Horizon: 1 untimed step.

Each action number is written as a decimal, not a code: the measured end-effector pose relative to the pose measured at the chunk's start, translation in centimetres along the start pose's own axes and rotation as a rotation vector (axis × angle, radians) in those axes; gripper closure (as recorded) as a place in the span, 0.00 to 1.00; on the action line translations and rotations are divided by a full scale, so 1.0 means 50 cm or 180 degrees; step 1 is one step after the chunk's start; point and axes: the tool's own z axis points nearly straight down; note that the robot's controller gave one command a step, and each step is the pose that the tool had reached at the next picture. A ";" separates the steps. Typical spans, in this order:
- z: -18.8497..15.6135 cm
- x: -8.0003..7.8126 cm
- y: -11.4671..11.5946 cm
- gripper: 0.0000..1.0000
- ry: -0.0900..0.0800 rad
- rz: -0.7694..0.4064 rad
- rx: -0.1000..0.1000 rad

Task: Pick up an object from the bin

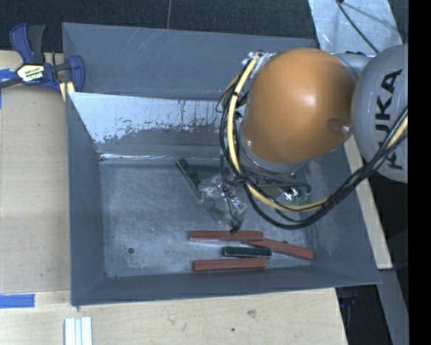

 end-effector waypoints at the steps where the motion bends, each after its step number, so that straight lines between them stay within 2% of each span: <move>1: 0.250 0.015 0.031 1.00 0.0039 0.0546 -0.0016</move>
Offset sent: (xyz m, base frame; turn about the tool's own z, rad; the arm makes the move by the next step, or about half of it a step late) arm -0.0128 0.0084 -0.1216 0.1714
